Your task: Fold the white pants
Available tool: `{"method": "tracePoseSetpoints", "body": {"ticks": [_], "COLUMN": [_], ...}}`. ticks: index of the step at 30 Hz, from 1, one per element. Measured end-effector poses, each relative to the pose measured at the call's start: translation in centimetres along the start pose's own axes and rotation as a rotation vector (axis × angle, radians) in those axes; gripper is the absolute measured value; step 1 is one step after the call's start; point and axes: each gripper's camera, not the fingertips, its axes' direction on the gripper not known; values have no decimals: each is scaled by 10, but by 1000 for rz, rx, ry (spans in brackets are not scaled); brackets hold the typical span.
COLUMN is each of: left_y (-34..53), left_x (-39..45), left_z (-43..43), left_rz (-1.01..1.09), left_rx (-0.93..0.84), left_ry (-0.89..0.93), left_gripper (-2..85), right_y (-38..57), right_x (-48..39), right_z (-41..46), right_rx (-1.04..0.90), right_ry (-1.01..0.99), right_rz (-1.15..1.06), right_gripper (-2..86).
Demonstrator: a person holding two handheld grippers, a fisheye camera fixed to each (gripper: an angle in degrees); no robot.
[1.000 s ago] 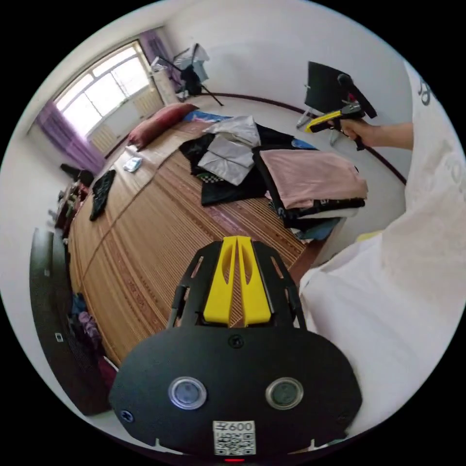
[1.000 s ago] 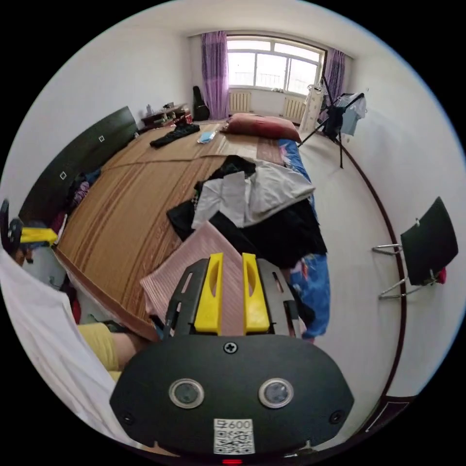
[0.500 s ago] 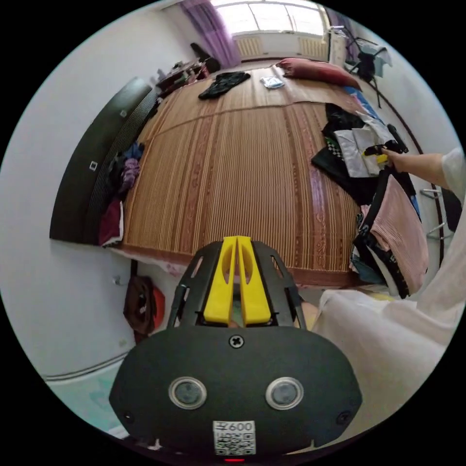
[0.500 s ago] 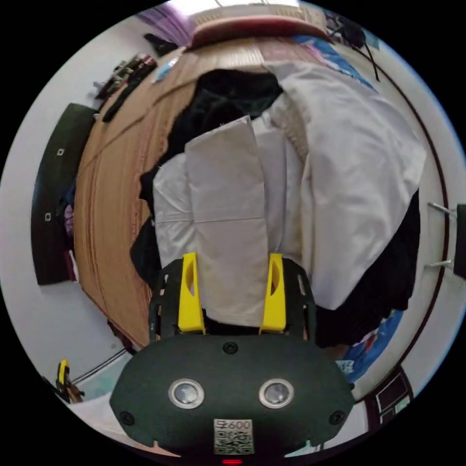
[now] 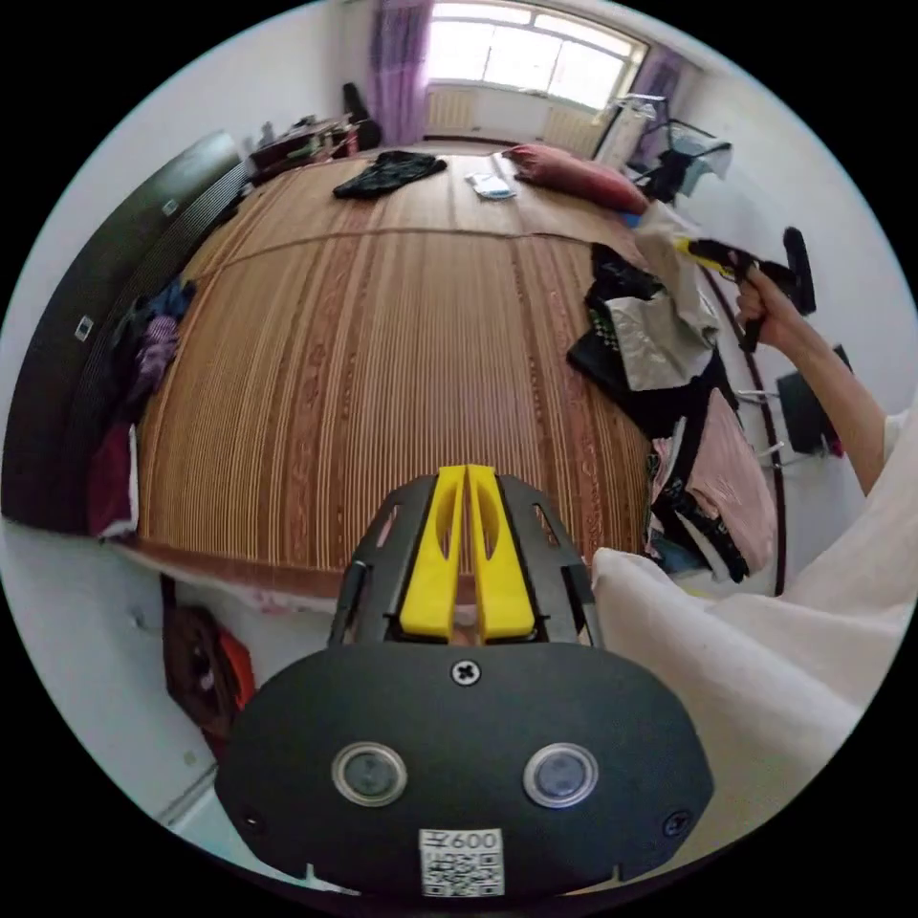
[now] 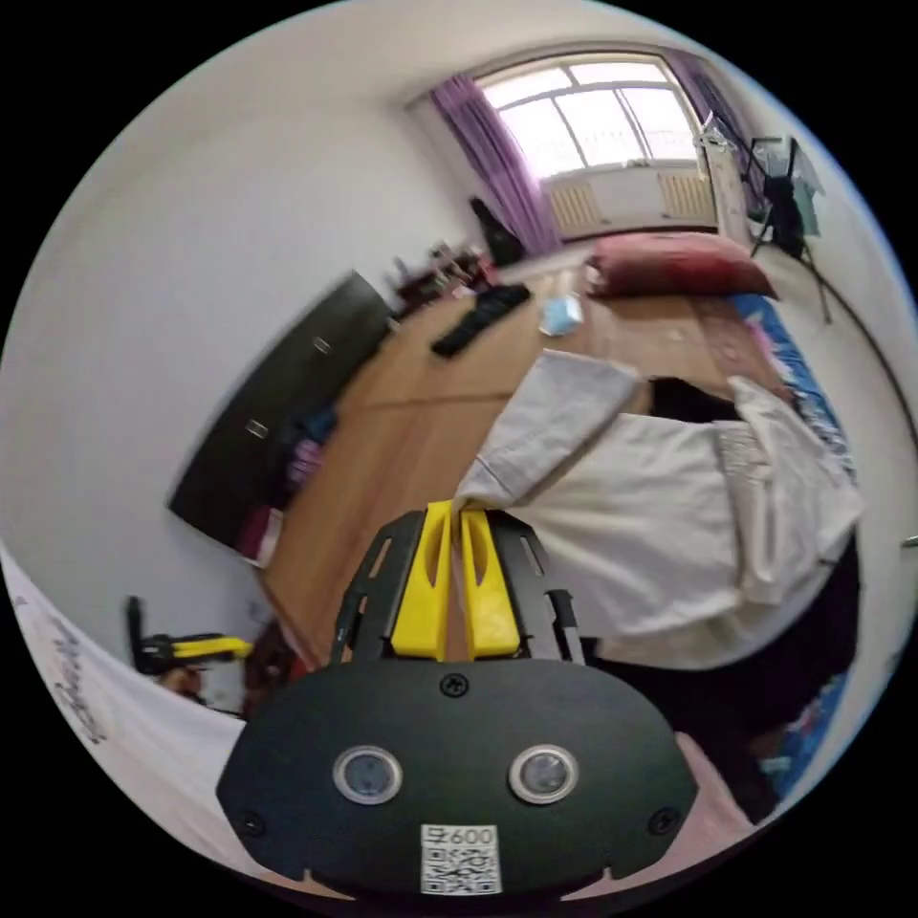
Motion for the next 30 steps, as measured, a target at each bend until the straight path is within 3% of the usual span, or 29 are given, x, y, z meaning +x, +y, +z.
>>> {"method": "tracePoseSetpoints", "body": {"ticks": [2,5,8,11,15,20,25,30], "left_y": [-23,-59,-65,-27,64,149,214,278], "left_x": [-21,-45,-40,-42,-51,-72,-74,-96], "left_z": [-25,-77,-132,-186,-248,-312,-372,-440], "left_rz": [98,163,210,83,-31,-35,-67,-175], "left_rx": [63,158,281,411,502,566,584,681], "left_ry": [126,331,407,340,196,388,391,394], "left_gripper": [191,226,190,34,-2,-6,-7,-7], "right_y": [-2,5,34,66,118,188,249,277], "right_x": [-55,-166,-268,-308,-285,-207,-89,-21], "right_z": [2,28,35,19,-24,-53,-63,-21], "right_rx": [29,-38,-75,-68,-73,-85,13,-213], "right_ry": [-153,-325,-441,-430,-537,-506,-450,-445], "right_rz": [-73,-224,-418,-451,-513,-432,-110,-56], "right_gripper": [-9,-9,-8,-8,-3,10,18,45]}}
